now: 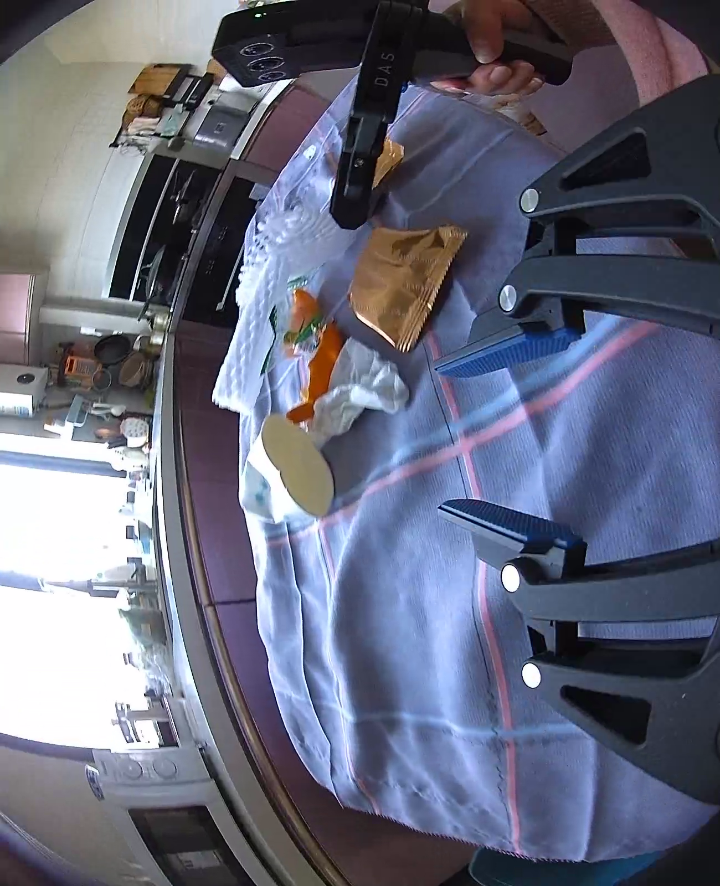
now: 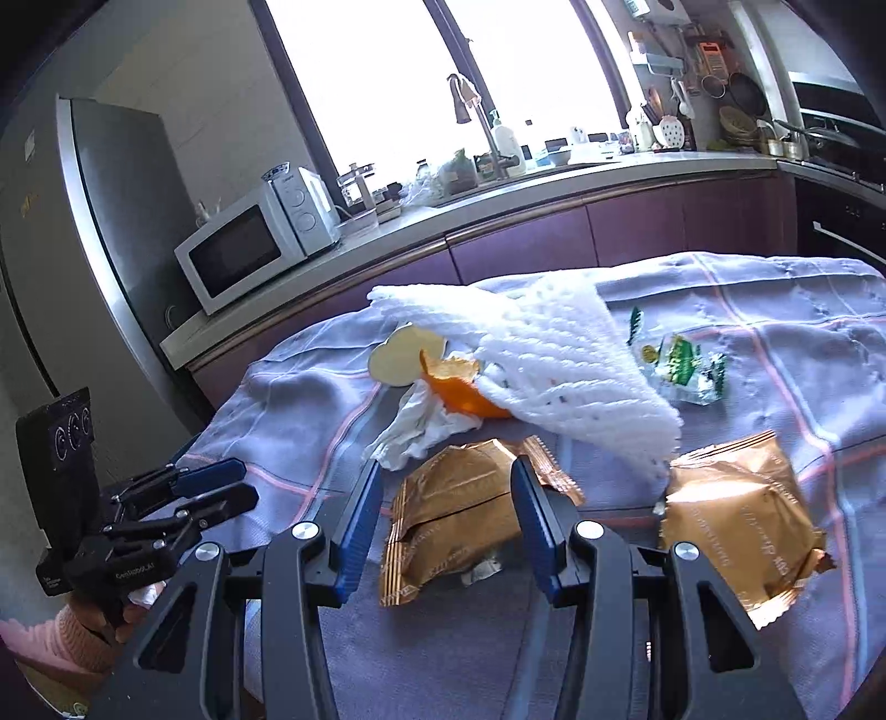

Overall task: Collect trash
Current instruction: 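Move both tools back over the table toward the gold wrappers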

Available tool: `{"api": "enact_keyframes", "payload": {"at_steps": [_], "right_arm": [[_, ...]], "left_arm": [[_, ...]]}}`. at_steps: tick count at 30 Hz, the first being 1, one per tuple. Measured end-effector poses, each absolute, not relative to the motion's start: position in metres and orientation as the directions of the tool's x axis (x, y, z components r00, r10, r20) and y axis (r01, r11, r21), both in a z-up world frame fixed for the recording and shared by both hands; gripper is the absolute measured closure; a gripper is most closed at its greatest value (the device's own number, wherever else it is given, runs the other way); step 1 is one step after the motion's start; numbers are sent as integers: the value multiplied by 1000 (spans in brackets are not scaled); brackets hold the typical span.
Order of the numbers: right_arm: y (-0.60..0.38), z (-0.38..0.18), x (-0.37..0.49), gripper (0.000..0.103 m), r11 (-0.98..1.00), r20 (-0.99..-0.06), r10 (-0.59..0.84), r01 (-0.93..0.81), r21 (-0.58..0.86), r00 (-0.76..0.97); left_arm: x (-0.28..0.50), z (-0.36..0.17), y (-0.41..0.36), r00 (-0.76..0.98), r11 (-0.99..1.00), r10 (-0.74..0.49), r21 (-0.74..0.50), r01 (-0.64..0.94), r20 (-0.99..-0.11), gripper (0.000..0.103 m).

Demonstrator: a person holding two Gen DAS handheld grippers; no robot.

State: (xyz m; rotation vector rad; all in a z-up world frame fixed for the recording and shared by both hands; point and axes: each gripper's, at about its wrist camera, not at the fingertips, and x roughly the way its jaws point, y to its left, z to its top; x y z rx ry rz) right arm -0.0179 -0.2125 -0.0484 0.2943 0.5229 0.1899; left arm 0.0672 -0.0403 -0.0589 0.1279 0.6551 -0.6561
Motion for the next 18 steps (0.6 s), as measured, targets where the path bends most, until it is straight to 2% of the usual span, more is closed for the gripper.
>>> {"api": "enact_keyframes", "payload": {"at_steps": [7, 13, 18], "right_arm": [[-237, -41, -30, 57, 960, -436, 153, -29, 279, 887], [-244, -49, -22, 57, 973, -469, 86, 26, 228, 879], [-239, -55, -22, 57, 967, -475, 156, -36, 253, 866]], "left_arm": [[76, -65, -94, 499, 715, -590, -123, 688, -634, 55], [70, -70, -126, 452, 665, -609, -108, 739, -652, 46], [68, -78, -133, 407, 647, -614, -137, 750, -676, 44]]}}
